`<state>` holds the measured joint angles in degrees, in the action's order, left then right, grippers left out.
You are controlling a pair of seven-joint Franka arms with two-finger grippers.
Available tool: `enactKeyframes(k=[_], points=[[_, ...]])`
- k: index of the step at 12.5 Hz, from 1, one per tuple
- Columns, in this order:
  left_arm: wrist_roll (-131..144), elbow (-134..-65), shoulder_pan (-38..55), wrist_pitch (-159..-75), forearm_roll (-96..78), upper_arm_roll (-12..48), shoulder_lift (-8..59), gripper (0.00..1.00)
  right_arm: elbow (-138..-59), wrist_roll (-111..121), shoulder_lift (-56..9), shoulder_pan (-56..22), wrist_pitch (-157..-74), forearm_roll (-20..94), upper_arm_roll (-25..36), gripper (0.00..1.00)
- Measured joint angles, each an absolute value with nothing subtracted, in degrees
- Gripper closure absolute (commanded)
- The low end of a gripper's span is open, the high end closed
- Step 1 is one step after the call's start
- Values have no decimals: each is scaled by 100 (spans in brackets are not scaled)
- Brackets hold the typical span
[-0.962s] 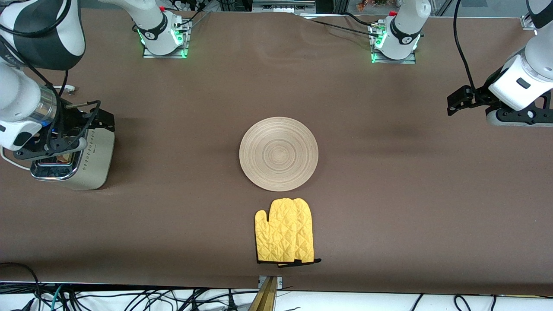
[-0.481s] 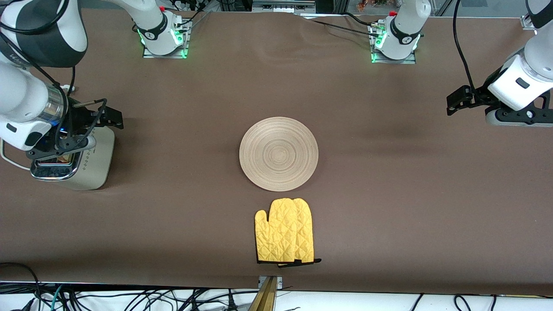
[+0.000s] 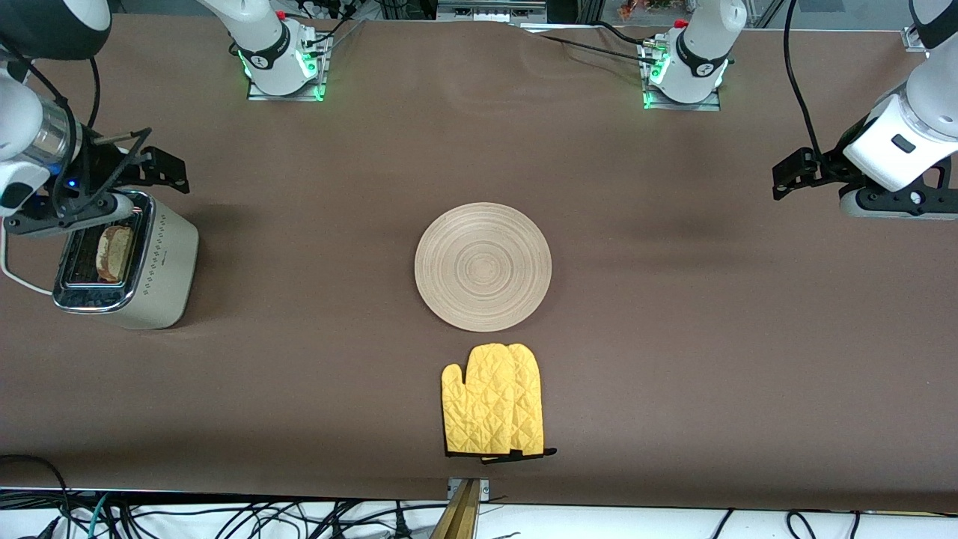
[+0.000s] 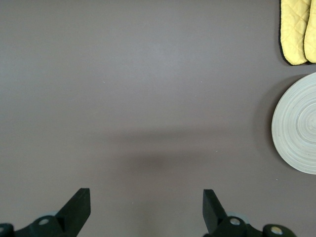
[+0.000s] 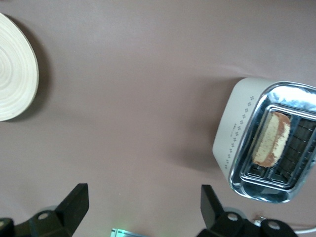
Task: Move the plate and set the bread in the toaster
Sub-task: 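Open the right gripper and raise it away from the toaster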
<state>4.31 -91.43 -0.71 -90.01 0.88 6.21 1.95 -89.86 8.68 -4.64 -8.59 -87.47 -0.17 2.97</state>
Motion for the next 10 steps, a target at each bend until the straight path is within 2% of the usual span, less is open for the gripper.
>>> enactKeyframes(k=[10], points=[[431,-9142,-71,-9001,88,623,195,0,-8980,576,-389,-764,-8819,-146,71,0]])
